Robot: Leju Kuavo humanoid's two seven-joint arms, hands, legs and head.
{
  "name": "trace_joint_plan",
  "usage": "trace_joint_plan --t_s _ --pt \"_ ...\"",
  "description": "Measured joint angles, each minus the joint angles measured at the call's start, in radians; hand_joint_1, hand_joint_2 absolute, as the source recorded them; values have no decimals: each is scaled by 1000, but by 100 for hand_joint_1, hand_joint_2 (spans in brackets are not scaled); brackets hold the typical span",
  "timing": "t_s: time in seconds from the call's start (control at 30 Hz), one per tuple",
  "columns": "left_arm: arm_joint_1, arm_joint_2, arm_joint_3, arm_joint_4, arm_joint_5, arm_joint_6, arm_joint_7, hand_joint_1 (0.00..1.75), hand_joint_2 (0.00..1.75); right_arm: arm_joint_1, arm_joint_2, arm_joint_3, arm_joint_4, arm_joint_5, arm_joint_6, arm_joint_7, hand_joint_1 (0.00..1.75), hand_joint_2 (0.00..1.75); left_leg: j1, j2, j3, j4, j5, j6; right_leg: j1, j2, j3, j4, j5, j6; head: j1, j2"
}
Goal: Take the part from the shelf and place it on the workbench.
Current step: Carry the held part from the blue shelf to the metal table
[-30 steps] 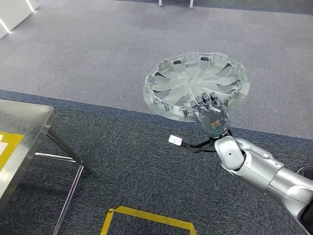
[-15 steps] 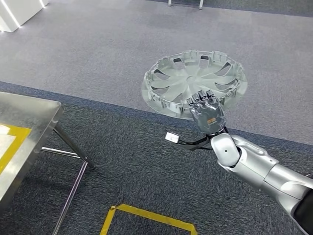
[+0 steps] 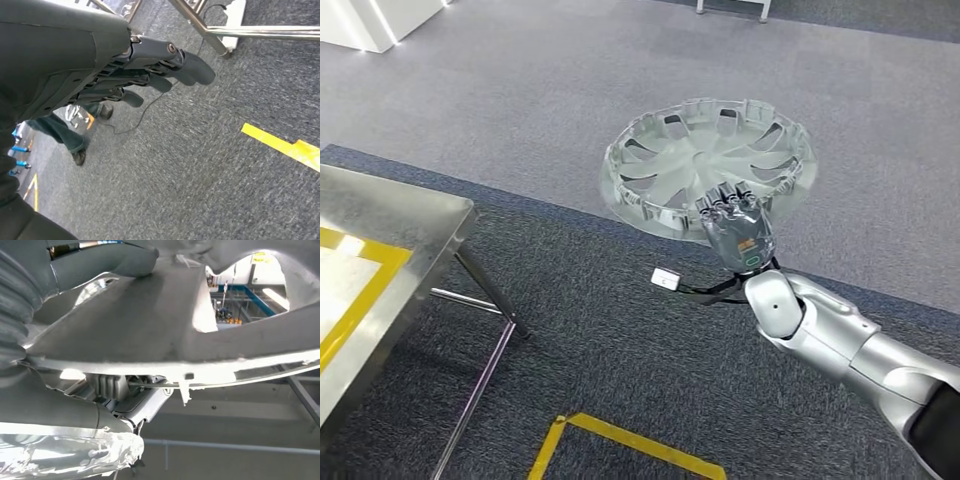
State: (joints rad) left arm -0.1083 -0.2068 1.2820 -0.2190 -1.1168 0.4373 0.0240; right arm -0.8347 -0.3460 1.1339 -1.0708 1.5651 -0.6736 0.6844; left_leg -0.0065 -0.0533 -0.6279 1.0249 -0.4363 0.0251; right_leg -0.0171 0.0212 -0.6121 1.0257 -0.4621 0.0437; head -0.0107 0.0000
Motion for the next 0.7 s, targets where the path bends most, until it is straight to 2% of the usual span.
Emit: trace_joint_plan --t_s 0.07,0.13,0.23,0.27,0.3,0.33,0.4,0.43,0.5,0.6,0.63,0.7 --pt "3 1 1 0 0 0 0 0 175 0 7 0 4 0 -1 0 175 175 3 0 -2 3 -2 -10 0 -6 1 -4 2 -10 0 0" --pt "3 3 1 0 1 1 0 0 175 -1 11 -1 8 0 -1 0 175 175 4 16 -20 45 -34 -22 -3 -14 4 -8 3 -22 -3 0" --pt "2 3 1 0 1 1 0 0 175 -1 13 -1 14 0 -1 0 175 175 11 38 -105 224 -119 -37 -4 -27 6 -9 2 -30 -6 0" --pt "3 3 1 0 1 1 0 0 175 0 14 -1 16 0 -1 0 175 175 12 40 -127 268 -129 -39 -4 -31 6 -9 1 -31 -6 0" --pt "3 3 2 0 1 1 0 0 175 0 15 0 18 0 -1 0 175 175 13 41 -133 277 -119 -39 -4 -34 7 -9 1 -31 -6 0" --pt "4 3 2 0 1 1 0 0 175 0 17 0 19 0 -1 0 175 175 14 42 -118 244 -90 -38 -3 -38 9 -8 0 -30 -6 0" --pt "3 4 2 0 1 1 0 0 175 0 19 0 20 0 -1 0 175 175 10 56 -53 112 -21 -28 -2 -44 13 -8 -3 -26 -6 0" --pt "2 5 3 0 1 1 0 0 175 -1 19 0 21 0 -1 0 175 175 6 65 -24 53 -2 -22 0 -47 14 -8 -4 -23 -6 0" --pt "-1 6 4 0 1 0 0 0 175 -2 23 0 24 0 -2 0 175 175 -1 76 -1 3 0 -12 4 -55 14 -9 -5 -15 -5 0" --pt "1 6 6 0 6 0 0 0 175 -4 32 0 30 0 -3 0 175 175 2 65 2 -10 4 2 3 -59 12 -8 -13 1 -4 0" --pt "1 6 7 0 7 1 0 0 175 -5 34 0 32 0 -3 0 175 175 4 61 5 -15 6 8 2 -52 1 14 -28 4 -2 0" --pt "-2 5 8 0 10 2 0 0 175 -8 38 2 34 0 -4 0 175 175 6 53 7 -18 8 15 1 -34 -50 120 -83 7 2 0"
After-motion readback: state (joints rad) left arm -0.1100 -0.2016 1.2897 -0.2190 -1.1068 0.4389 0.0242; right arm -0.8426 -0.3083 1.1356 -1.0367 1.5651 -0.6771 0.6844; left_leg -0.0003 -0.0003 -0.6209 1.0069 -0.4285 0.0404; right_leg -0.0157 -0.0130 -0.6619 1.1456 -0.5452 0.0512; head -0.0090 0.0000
